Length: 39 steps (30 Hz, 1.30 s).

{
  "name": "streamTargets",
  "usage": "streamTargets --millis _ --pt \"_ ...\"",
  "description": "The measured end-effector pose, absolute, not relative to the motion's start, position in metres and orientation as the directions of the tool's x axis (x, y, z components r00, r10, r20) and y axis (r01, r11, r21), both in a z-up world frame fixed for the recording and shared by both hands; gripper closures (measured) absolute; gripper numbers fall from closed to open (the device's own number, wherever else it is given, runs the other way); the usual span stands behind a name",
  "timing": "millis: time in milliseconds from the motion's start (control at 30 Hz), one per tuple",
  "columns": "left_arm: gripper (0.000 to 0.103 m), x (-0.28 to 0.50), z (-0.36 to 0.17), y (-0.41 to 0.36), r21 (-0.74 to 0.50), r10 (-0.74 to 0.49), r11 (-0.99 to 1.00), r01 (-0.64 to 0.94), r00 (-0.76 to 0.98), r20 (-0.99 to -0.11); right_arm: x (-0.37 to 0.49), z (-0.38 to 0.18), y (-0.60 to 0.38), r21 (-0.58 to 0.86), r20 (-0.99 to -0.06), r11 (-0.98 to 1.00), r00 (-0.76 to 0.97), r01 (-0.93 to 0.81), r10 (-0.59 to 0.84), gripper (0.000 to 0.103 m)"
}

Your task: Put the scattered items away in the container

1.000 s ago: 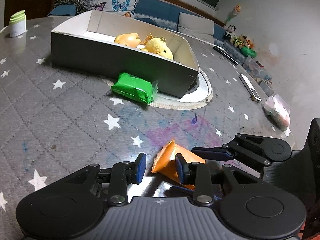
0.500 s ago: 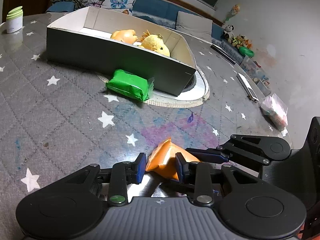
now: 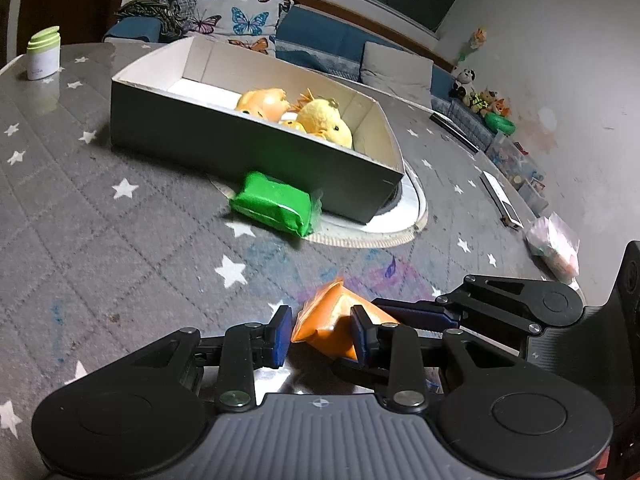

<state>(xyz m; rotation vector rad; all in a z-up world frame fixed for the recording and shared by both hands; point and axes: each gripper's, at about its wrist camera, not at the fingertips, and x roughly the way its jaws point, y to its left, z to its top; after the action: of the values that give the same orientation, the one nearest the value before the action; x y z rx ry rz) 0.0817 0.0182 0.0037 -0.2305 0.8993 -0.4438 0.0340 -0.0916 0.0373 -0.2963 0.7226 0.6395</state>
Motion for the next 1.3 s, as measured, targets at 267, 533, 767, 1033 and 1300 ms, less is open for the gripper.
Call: streamTargets --millis 267,533,767,1033,1300 --pt "0.069 0.089 0.016 0.024 -0.363 -0.451 0.892 0.269 0.580 -0.678 0.042 0.045 -0.085 -0.052 -0.664 0.776 0.603 -0.628 0.443 0.059" --pt "0.069 0.110 0.041 0.024 -0.333 -0.441 0.897 0.291 0.632 -0.637 0.057 0.063 -0.078 -0.083 -0.602 0.791 0.663 -0.606 0.445 0.060" --pt "0.069 0.144 0.057 0.016 -0.321 -0.451 0.892 0.318 0.660 -0.601 0.088 0.080 -0.078 -0.094 -0.556 0.818 0.711 -0.567 0.430 0.061" --pt "0.069 0.191 0.061 0.007 -0.368 -0.499 0.866 0.340 0.642 -0.582 0.131 0.090 -0.081 -0.083 -0.535 0.848 0.741 -0.524 0.406 0.069" --pt "0.069 0.226 0.043 0.010 -0.415 -0.501 0.862 0.291 0.618 -0.606 0.174 0.076 -0.086 -0.032 -0.575 0.870 0.721 -0.493 0.387 0.075"
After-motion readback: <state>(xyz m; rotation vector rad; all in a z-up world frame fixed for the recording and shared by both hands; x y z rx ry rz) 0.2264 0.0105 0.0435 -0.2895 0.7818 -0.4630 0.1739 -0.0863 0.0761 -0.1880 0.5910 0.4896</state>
